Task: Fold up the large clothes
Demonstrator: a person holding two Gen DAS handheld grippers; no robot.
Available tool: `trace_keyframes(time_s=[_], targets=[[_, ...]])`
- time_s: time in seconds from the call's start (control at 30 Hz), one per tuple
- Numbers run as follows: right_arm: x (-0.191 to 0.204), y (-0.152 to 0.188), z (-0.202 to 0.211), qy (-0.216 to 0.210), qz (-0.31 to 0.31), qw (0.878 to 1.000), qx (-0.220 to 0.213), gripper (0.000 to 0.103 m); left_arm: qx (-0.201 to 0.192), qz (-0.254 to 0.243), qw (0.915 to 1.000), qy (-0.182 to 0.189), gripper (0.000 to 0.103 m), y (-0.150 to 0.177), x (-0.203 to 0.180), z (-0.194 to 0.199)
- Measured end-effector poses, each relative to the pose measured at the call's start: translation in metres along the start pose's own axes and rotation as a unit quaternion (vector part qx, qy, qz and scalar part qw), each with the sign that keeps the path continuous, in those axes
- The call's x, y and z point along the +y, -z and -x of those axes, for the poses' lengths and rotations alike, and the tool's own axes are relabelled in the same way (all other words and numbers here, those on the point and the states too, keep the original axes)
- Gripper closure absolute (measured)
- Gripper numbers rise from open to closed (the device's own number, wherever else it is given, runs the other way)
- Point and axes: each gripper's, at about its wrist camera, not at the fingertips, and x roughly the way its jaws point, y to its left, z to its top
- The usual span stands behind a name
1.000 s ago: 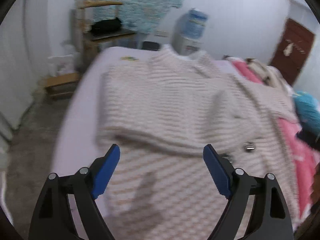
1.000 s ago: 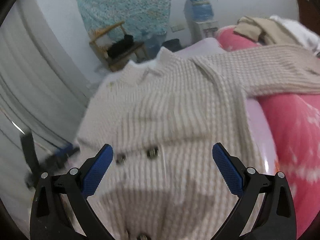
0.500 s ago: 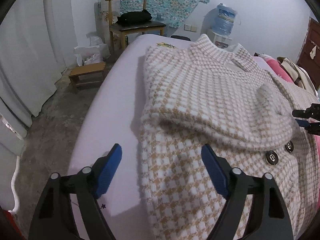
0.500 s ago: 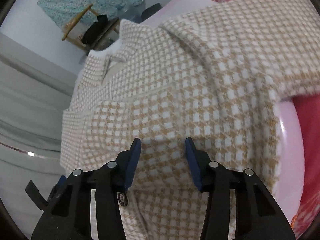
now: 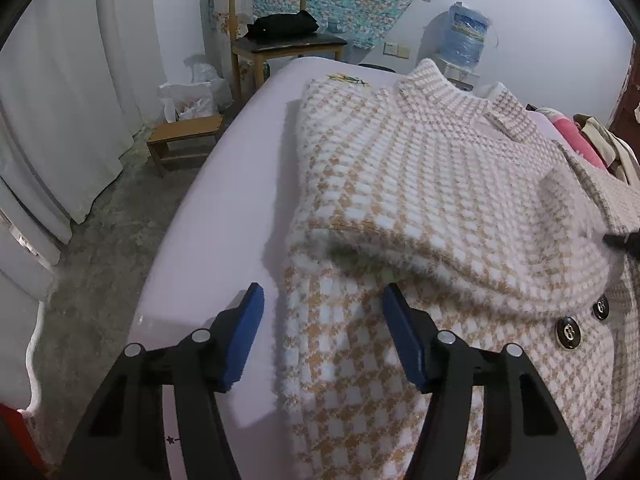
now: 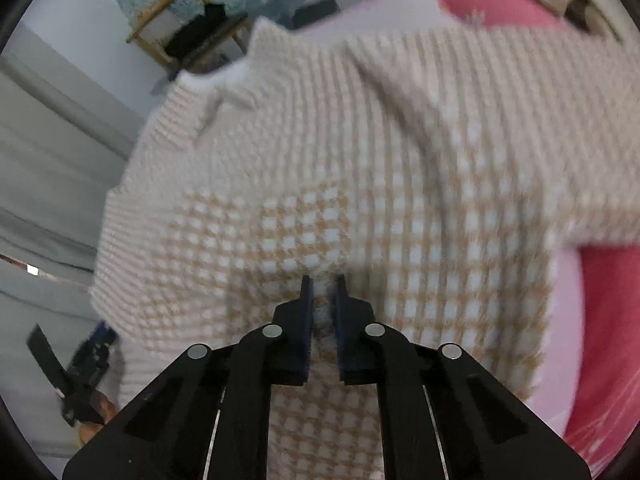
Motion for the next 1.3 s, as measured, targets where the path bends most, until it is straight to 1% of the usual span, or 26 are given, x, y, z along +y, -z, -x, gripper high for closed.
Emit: trace_keyframes(time_s=[0.03, 0.13, 0.2, 0.23, 0.3, 0.4, 0.43, 0.47, 0.5, 0.57, 0.6, 0.63, 0.67, 0.7, 0.77, 0.8, 0.87, 0.9, 1.0, 1.03, 1.07, 1.13, 1.17, 1.23, 1.27, 1.3], targets=[[0.004, -0.006, 0.005, 0.002, 0.006, 1.0, -0.012, 0.096, 0.0, 0.001, 1.0, -0.001, 0.048, 0.0, 0.001, 0.0], [0.029, -0.032, 0.03, 0.034, 0.043, 0.995, -0.079, 0.096, 0.001, 0.004, 1.0, -0.002, 0.055, -0.002, 0.002, 0.0], [0.036, -0.045, 0.037, 0.047, 0.054, 0.992, -0.108, 0.096, 0.001, 0.007, 1.0, -0.003, 0.058, -0.002, 0.003, 0.0], [0.038, -0.051, 0.036, 0.063, 0.062, 0.989, -0.121, 0.096, 0.001, 0.007, 1.0, -0.003, 0.059, -0.002, 0.003, 0.0], [0.033, -0.056, 0.029, 0.088, 0.066, 0.986, -0.123, 0.096, 0.001, 0.006, 1.0, -0.003, 0.06, -0.001, 0.003, 0.0], [0.013, -0.062, -0.016, 0.115, 0.053, 0.989, -0.077, 0.096, -0.001, 0.003, 1.0, -0.006, 0.06, 0.0, 0.002, 0.0], [0.005, -0.061, -0.022, 0.117, 0.05, 0.989, -0.069, 0.096, -0.001, 0.002, 1.0, -0.007, 0.06, 0.0, 0.002, 0.0], [0.001, -0.061, -0.025, 0.112, 0.047, 0.99, -0.069, 0.096, -0.002, -0.001, 1.0, -0.008, 0.06, 0.0, 0.002, 0.0], [-0.002, -0.061, -0.019, 0.106, 0.047, 0.991, -0.075, 0.096, -0.002, -0.002, 1.0, -0.008, 0.06, 0.0, 0.002, 0.0], [0.005, -0.065, -0.011, 0.087, 0.055, 0.99, -0.101, 0.096, -0.002, -0.003, 1.0, -0.007, 0.06, 0.0, 0.003, 0.0], [0.009, -0.068, -0.009, 0.086, 0.063, 0.988, -0.112, 0.096, -0.003, -0.004, 1.0, -0.007, 0.06, 0.0, 0.003, 0.0], [0.008, -0.069, -0.006, 0.095, 0.073, 0.986, -0.116, 0.096, -0.003, -0.005, 0.9999, -0.008, 0.06, 0.0, 0.003, 0.0], [0.009, -0.07, -0.012, 0.115, 0.087, 0.983, -0.114, 0.096, -0.004, -0.005, 0.9999, -0.01, 0.06, 0.001, 0.002, 0.0], [0.004, -0.068, -0.014, 0.126, 0.091, 0.982, -0.105, 0.095, -0.004, -0.006, 0.9999, -0.01, 0.06, 0.001, 0.001, 0.0], [-0.001, -0.068, -0.032, 0.154, 0.099, 0.98, -0.079, 0.089, -0.004, -0.006, 0.9999, -0.01, 0.06, 0.001, 0.001, 0.0], [-0.004, -0.061, -0.026, 0.163, 0.106, 0.978, -0.077, 0.082, -0.003, -0.006, 0.9999, -0.01, 0.06, 0.001, 0.001, 0.001], [0.001, -0.059, -0.019, 0.167, 0.111, 0.976, -0.087, 0.08, -0.003, -0.007, 0.9999, -0.011, 0.06, 0.002, 0.0, 0.001], [0.004, -0.058, -0.015, 0.166, 0.112, 0.975, -0.093, 0.074, -0.003, -0.008, 0.9999, -0.011, 0.06, 0.002, 0.0, 0.001], [0.019, -0.045, 0.012, 0.164, 0.122, 0.971, -0.125, 0.049, 0.0, -0.011, 0.9999, -0.004, 0.06, 0.002, 0.0, 0.001], [0.021, -0.04, 0.021, 0.157, 0.12, 0.971, -0.132, 0.047, 0.004, -0.01, 0.9999, 0.003, 0.06, 0.001, 0.002, 0.002], [0.02, -0.031, 0.033, 0.139, 0.111, 0.975, -0.135, 0.047, 0.011, -0.006, 0.9998, 0.017, 0.06, 0.001, 0.005, 0.004], [0.013, -0.016, 0.051, 0.115, 0.092, 0.98, -0.134, 0.04, 0.022, 0.0, 0.9987, 0.045, 0.06, 0.004, 0.01, 0.012], [0.008, -0.001, 0.063, 0.092, 0.077, 0.984, -0.132, 0.038, 0.025, -0.001, 0.9983, 0.054, 0.06, 0.006, 0.011, 0.016], [-0.002, 0.024, 0.078, 0.065, 0.056, 0.988, -0.124, 0.037, 0.031, -0.011, 0.9959, 0.084, 0.059, 0.014, 0.013, 0.03], [-0.011, 0.042, 0.087, 0.059, 0.043, 0.99, -0.117, 0.036, 0.033, -0.013, 0.995, 0.093, 0.056, 0.017, 0.012, 0.035], [-0.016, 0.061, 0.095, 0.059, 0.033, 0.992, -0.11, 0.036, 0.038, -0.018, 0.993, 0.11, 0.055, 0.024, 0.013, 0.045]])
